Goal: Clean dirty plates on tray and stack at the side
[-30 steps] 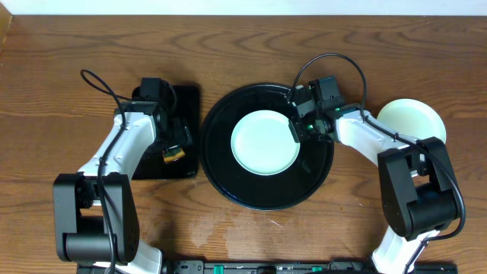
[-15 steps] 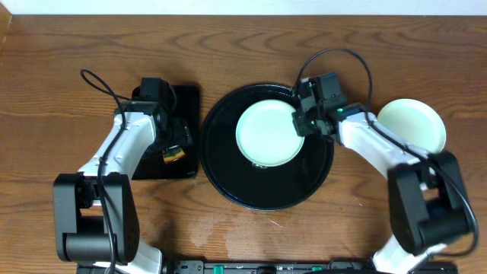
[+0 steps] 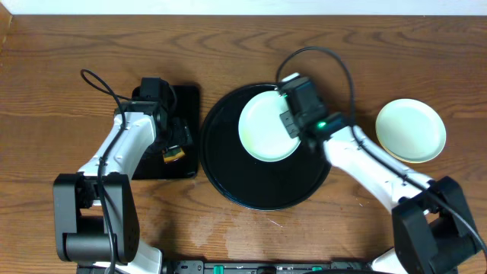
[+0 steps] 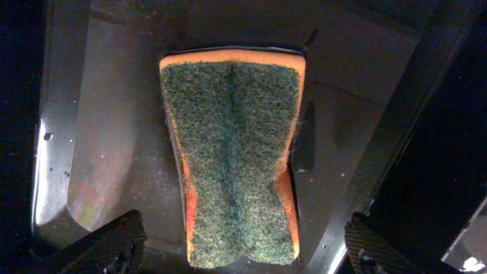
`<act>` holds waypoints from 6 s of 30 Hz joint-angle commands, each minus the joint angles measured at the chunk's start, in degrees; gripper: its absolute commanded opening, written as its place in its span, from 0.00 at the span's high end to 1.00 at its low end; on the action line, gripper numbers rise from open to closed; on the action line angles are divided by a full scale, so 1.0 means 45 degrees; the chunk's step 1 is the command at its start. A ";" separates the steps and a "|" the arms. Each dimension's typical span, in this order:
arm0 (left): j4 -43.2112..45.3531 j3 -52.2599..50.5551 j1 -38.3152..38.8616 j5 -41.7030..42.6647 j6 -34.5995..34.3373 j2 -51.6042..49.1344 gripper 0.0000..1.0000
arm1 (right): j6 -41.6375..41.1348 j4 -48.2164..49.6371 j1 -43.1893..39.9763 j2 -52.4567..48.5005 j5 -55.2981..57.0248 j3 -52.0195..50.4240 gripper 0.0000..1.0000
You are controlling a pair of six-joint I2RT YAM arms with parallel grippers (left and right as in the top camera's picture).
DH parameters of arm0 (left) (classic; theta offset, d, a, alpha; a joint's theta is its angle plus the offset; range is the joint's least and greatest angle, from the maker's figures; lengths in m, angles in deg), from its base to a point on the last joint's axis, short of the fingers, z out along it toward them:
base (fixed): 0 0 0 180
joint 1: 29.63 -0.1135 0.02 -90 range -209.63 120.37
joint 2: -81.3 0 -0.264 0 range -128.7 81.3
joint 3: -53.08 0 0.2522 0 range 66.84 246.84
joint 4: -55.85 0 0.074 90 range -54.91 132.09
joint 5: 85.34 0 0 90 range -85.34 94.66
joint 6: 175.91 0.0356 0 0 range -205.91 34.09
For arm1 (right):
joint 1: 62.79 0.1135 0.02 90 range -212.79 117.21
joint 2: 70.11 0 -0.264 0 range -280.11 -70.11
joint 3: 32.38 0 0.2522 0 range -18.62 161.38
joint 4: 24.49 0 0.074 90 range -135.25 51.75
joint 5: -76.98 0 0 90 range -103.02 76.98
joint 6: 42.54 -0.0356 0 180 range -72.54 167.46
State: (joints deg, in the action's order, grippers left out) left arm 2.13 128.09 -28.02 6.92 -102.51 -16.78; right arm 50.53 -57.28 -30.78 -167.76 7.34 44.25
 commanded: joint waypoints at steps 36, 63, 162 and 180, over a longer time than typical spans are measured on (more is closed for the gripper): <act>0.0005 -0.0049 -0.0034 -0.0024 0.0112 -0.0063 0.15 | 0.3633 0.2263 0.4493 0.0826 0.8150 0.0053 0.99; 0.0005 -0.0049 -0.0034 -0.0024 0.0112 -0.0063 0.15 | 0.7325 0.5343 0.4823 0.0913 1.0438 0.0053 0.99; 0.0005 -0.0049 -0.0034 -0.0019 0.0112 -0.0063 0.14 | -0.2652 -0.3376 -0.7868 0.5867 -0.7635 0.0053 0.35; 0.0005 -0.0049 -0.0034 -0.0024 0.0112 -0.0063 0.15 | -0.1404 -0.4507 -0.0170 0.6251 -0.7218 0.0053 0.01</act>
State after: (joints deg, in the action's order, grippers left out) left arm 2.13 128.09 -28.02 7.31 -102.36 -16.78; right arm 41.18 -76.45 -33.43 -139.96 -26.54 44.32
